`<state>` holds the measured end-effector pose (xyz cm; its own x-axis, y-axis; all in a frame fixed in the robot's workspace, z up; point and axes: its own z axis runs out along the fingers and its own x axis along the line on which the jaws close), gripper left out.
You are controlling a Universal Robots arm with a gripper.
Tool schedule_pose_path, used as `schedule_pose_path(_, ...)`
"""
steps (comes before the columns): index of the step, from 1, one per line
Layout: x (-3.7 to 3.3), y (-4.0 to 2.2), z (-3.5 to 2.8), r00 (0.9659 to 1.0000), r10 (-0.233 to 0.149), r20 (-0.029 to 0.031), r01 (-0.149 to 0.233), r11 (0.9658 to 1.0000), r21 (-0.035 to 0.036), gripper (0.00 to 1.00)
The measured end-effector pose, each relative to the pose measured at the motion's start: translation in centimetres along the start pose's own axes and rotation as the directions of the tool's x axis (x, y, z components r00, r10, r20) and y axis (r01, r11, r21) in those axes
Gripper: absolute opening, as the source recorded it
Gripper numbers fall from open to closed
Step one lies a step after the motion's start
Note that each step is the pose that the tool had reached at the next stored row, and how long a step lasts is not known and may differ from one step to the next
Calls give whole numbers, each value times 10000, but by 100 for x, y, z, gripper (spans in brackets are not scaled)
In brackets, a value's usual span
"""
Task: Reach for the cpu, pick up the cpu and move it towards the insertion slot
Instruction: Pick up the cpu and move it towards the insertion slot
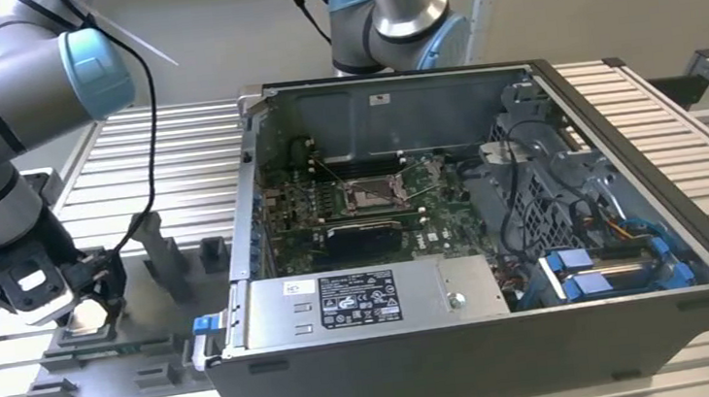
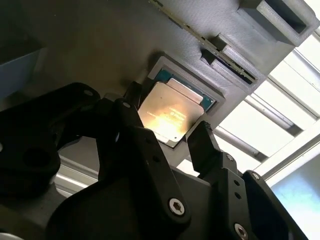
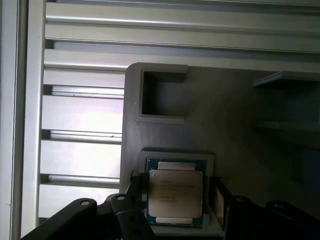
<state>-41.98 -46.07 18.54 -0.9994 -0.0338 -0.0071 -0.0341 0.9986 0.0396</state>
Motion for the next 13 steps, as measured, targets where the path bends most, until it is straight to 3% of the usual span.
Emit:
schedule_pose_path(1, 0, 0, 0, 10000, 0, 0, 0, 10000, 0, 0)
schedule_pose_path(8, 0, 0, 0, 10000, 1, 2, -1, 10000, -1, 0)
schedule_pose_path(13, 0, 2, -44, 10000, 1, 1, -1, 10000, -1, 0)
